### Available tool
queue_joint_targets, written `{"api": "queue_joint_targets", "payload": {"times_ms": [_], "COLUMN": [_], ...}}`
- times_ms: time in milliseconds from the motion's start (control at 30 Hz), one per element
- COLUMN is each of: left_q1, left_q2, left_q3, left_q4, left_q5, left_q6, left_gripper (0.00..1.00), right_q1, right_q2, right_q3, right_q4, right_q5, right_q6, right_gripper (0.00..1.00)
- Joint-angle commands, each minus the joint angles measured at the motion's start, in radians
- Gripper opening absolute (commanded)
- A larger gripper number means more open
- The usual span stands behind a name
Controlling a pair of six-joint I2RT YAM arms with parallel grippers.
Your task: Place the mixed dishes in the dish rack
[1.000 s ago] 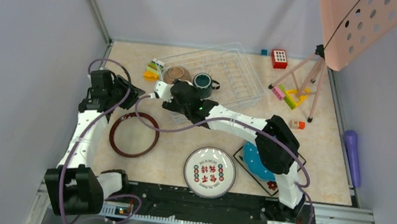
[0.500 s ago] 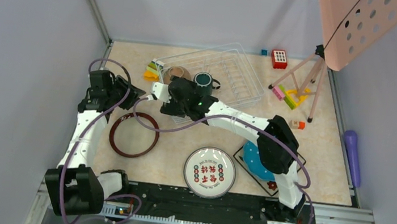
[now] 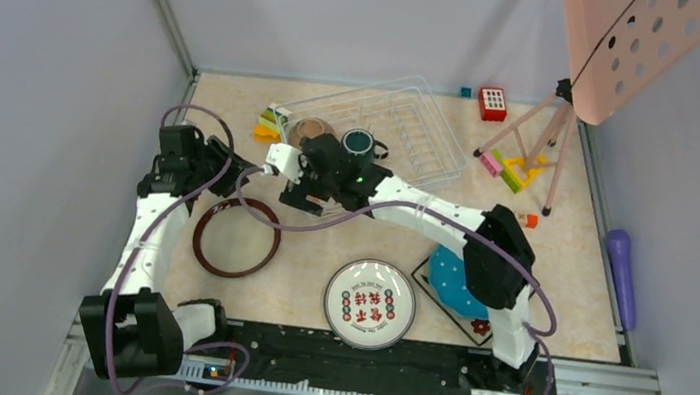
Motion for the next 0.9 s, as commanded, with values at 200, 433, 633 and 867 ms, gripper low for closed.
{"api": "queue_joint_targets", "payload": {"times_ms": [200, 433, 633, 867], "left_q1": [0.007, -0.068, -0.358, -0.612], "left_q2": [-0.024, -0.079, -0.171, -0.174], "left_q3": [0.058, -0.047, -0.166, -0.332], "left_q4": [-0.252, -0.240, -0.128, 0.059], "left_q5": [-0.109, -0.022, 0.028, -0.033], "left_q6": [0.196, 0.233, 0.183, 0.029], "left_gripper": [0.71, 0.70, 0.69, 0.61], "right_q1": [-0.034, -0.044, -0.138, -0.193], "right_q2": [-0.379, -0.598, -0.820, -1.043], "right_q3": [-0.270, -0.472, -0.728, -0.950], "right_q4": [0.237, 0.077, -0.008, 0.027], "right_q5": [-0.064, -0.046, -0.248, -0.203], "right_q6": [0.550, 0.837, 0.889, 0.998], "right_gripper": [0.93, 0.93, 0.89, 0.87]}}
